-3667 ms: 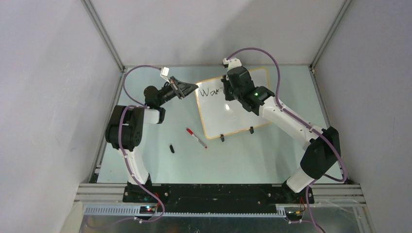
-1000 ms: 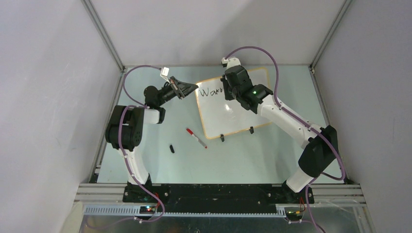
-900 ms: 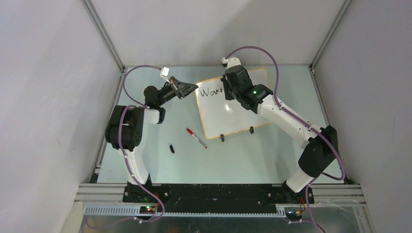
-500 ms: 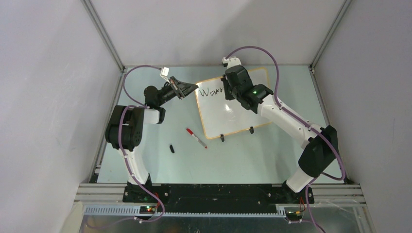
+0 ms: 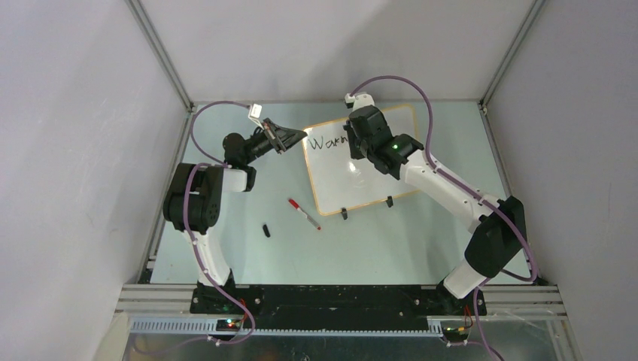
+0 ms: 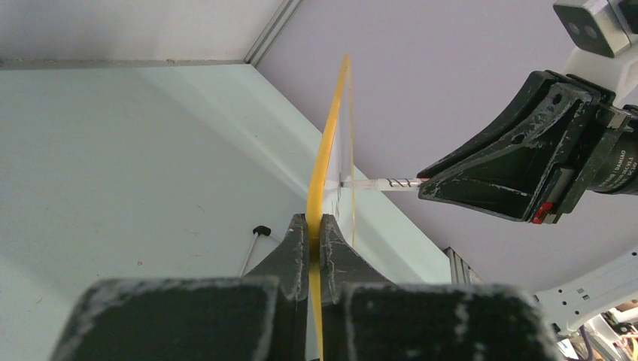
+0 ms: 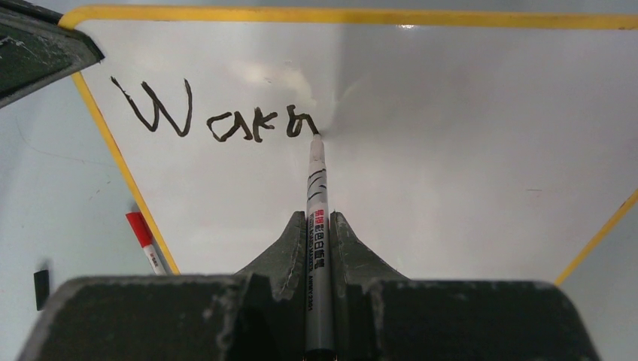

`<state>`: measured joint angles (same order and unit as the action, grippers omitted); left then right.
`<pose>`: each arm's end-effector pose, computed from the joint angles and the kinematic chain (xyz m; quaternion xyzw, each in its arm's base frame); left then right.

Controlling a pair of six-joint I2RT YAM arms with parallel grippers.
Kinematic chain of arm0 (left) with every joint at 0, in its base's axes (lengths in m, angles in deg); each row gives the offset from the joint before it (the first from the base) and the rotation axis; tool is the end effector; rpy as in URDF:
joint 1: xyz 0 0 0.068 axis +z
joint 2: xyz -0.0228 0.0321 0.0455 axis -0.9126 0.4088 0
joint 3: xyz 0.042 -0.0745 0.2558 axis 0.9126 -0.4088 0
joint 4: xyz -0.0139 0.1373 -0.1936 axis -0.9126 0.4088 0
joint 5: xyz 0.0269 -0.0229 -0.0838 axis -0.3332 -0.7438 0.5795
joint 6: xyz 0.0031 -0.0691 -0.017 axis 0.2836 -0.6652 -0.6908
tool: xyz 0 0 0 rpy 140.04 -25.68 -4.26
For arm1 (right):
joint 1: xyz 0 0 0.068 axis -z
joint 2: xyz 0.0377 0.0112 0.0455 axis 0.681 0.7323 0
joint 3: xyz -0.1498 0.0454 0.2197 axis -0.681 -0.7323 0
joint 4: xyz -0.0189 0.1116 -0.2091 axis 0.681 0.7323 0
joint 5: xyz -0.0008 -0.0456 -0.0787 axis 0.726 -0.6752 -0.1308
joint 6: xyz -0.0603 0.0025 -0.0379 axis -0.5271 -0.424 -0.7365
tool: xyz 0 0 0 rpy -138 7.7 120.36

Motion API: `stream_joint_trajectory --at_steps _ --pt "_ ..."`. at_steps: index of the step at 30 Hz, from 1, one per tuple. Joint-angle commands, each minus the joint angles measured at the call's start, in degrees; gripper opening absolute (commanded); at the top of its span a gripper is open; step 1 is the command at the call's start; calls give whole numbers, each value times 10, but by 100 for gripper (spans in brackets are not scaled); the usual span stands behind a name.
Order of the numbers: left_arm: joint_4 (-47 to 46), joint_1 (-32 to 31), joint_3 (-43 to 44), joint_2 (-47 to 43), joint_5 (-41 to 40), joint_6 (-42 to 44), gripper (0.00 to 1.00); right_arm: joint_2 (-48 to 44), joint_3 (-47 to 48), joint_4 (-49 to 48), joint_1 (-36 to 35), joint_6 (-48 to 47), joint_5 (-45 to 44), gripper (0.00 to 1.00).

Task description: Write a sentence on the whiteboard

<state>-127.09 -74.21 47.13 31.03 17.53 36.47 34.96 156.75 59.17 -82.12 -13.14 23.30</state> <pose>0.3731 -0.0997 0.2402 0.1076 0.6240 -0.5886 0.5025 0.2924 0.2142 0.3338 -0.1520 0.8647 0.0565 0.4753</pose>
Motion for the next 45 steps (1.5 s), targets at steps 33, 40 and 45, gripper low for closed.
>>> stream_joint_trajectory --at_steps 33,40,45 --pt "-2 -6 7 -15 22 38 0 24 59 9 3 -1 0 0" --pt "-2 -6 7 -15 23 39 0 25 61 3 11 2 -20 0" --pt "-2 -6 7 -15 22 39 0 24 62 1 16 3 -21 0"
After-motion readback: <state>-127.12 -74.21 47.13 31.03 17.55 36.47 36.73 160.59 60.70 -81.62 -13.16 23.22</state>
